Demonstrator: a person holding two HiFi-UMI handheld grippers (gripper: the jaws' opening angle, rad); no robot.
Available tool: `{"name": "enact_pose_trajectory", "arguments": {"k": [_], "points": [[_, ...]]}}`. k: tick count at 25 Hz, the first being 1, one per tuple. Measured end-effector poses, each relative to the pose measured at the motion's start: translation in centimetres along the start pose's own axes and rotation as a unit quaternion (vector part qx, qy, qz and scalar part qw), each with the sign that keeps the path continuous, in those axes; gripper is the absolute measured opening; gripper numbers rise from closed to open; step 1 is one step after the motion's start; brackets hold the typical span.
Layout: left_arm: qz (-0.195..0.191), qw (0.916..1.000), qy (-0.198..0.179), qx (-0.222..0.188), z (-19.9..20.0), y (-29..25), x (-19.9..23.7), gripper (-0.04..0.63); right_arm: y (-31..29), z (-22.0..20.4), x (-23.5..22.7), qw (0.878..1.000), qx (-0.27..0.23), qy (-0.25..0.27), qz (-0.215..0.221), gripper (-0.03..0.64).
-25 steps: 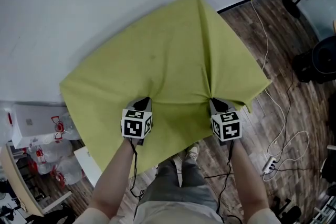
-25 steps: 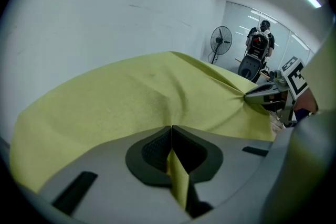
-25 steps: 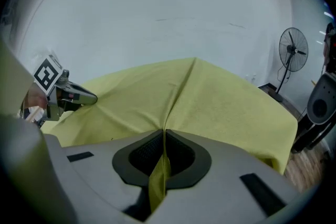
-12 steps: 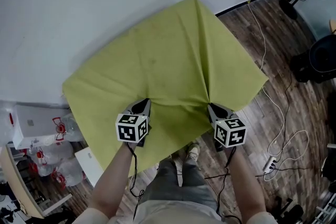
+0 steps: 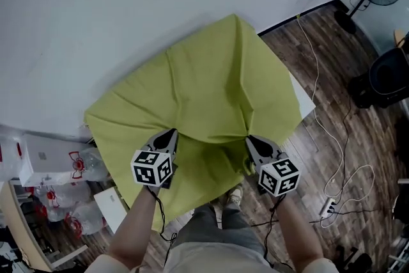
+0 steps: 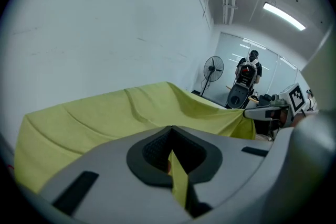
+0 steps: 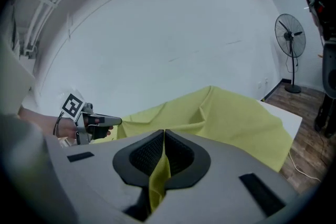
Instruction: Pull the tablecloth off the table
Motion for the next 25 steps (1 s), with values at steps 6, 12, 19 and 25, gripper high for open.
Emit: {"name": "enact_pose_trajectory", "arguments": {"k": [6, 12, 19, 25], "points": [[-0.019, 0.9954, 0.019, -0.091, 3.6, 4.4, -0.6, 0.017, 3.0, 5.1, 1.6, 0.995, -0.099, 0.000, -0.003, 0.034], [-0.032, 0.9860, 0.005, -0.163, 9.1, 9.7, -2.5, 0.017, 7.1, 12.0, 3.1, 0.984, -0.175, 0.029, -0.010, 0.034], [-0.071, 0.9680, -0.034, -0.238, 14.1, 15.5, -6.4, 0.017, 12.7, 18.8, 5.7, 0.963, -0.252, 0.085, -0.032, 0.034], [-0.098, 0.9504, -0.082, -0.284, 18.2, 20.0, -10.3, 0.017, 17.8, 23.0, 7.6, 0.944, -0.305, 0.111, -0.051, 0.034]]}}
Point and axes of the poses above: the fingertips, and each gripper's own axes: y backward along the fingers, x to its left, z out of its top, the point moved 10 cm from there along y, backward along the fingers, and after that the axes turned 11 degrees about y, right-handed, at the moved point
